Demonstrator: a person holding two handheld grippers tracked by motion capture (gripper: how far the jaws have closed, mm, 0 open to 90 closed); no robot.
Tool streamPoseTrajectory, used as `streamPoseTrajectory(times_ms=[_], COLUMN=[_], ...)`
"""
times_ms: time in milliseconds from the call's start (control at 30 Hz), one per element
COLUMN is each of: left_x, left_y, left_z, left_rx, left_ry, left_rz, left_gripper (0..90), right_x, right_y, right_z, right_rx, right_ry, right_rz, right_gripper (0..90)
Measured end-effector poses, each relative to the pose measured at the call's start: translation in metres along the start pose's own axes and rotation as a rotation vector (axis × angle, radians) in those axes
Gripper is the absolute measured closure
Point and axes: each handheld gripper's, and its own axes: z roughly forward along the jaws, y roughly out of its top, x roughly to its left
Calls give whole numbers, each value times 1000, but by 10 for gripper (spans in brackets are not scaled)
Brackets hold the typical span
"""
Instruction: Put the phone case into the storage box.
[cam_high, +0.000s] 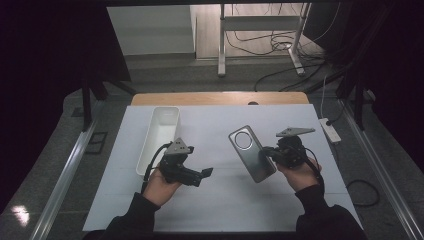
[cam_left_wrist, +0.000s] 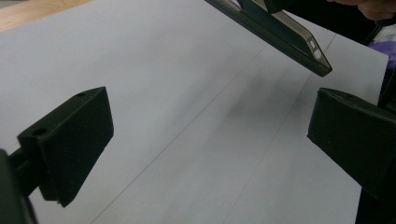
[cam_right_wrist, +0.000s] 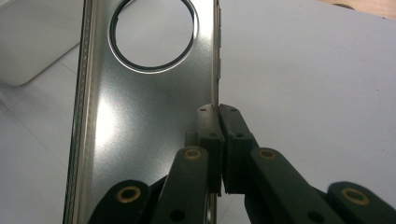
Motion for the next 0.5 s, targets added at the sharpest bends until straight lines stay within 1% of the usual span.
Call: streamPoseTrajectory(times_ms=[100,267,500], left_x=[0,-1,-3], left_y=[1,4,7], left_z=[3,13,22], left_rx=[4,20,24], left_ry=[-1,-8,-28], left_rz=[3,11,4], left_gripper=[10,12,12], right_x=[3,8,17], right_y=[0,1,3], right_z=[1,2,4], right_rx=[0,-7,-11], right_ry=[3,12,27], right_rz=[-8,-12,-17], right_gripper=[882,883,882])
